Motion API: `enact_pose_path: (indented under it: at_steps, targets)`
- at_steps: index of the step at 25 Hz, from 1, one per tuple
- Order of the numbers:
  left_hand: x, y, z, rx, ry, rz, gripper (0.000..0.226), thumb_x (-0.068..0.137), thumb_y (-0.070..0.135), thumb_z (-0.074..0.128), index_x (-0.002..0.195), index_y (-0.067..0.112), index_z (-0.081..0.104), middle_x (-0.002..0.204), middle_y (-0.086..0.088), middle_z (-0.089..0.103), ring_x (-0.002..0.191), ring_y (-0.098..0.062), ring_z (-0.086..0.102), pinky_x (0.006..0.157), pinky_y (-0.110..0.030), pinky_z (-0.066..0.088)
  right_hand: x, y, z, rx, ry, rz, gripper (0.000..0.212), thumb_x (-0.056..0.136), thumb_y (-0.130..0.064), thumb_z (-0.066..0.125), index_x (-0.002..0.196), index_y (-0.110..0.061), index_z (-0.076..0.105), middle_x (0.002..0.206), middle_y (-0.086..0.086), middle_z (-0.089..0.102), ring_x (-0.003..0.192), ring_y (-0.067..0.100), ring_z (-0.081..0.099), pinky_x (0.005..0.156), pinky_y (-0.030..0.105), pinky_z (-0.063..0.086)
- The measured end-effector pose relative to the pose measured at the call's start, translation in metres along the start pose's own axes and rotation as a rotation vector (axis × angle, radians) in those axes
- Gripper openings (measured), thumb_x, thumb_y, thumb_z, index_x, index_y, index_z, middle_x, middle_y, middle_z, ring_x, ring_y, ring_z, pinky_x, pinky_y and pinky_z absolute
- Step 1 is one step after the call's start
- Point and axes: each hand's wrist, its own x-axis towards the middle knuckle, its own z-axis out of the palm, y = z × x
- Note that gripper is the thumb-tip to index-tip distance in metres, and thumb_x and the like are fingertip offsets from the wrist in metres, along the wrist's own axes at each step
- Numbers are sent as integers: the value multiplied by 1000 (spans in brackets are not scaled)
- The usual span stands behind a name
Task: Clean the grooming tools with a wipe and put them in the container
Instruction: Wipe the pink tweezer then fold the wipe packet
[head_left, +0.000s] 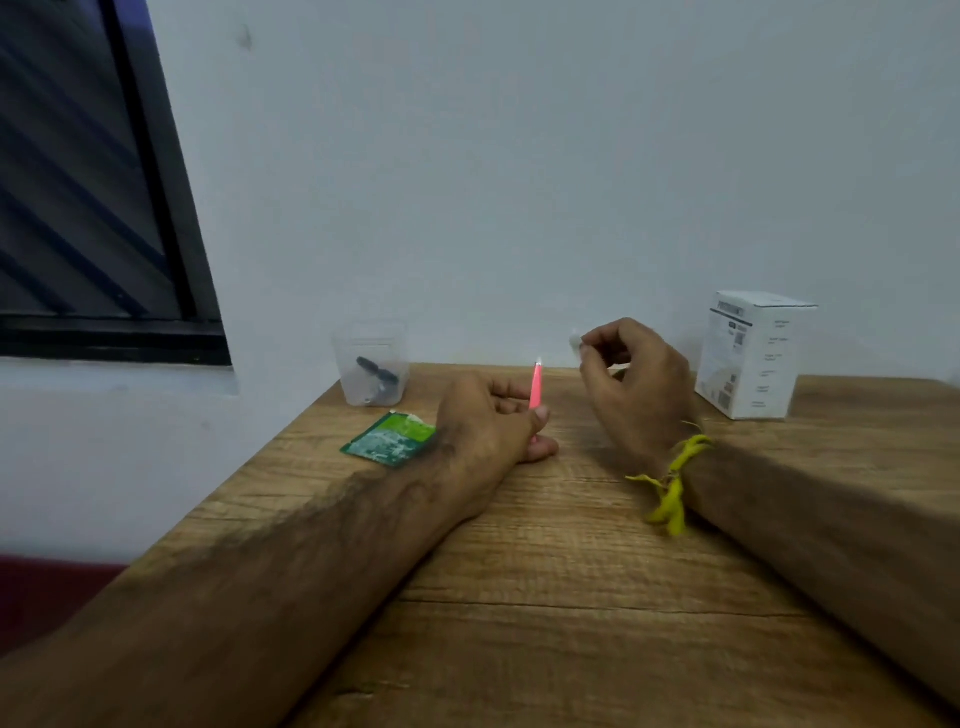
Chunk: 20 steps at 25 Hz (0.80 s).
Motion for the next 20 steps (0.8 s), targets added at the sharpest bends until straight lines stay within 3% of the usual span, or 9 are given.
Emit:
enact_pose_path:
  at_steps: [7,12,18,20]
  targets:
    - [4,-5,1,18,-18,23,23,84,-3,76,103,5,65,93,-18,74,81,-29,76,71,-42,64,-6,-6,2,-124,-99,-351,4,87,-8,65,90,-10,66,90,-1,64,81,12,60,70,36,52]
    - [1,-5,0,31,-40,67,31,82,-5,77,107,8,64,91,-16,75,80,-27,76,74,-44,64,-9,-6,1,-318,-275,-362,5,92,-17,61,90,-14,65,90,-2,61,84,18,58,73,42,49]
    - [1,-4,1,46,-30,67,30,84,-5,75,112,3,67,86,-16,71,73,-24,73,71,-38,64,-7,-9,-2,-206,-55,-312,5,88,-8,62,90,-11,65,90,1,63,81,19,60,70,41,51]
    - [1,-4,1,54,-37,67,29,84,-4,75,111,4,67,86,-18,71,72,-25,73,71,-38,64,-7,-10,-2,-181,-60,-342,4,88,-8,62,90,-10,65,90,1,63,81,18,60,70,39,51]
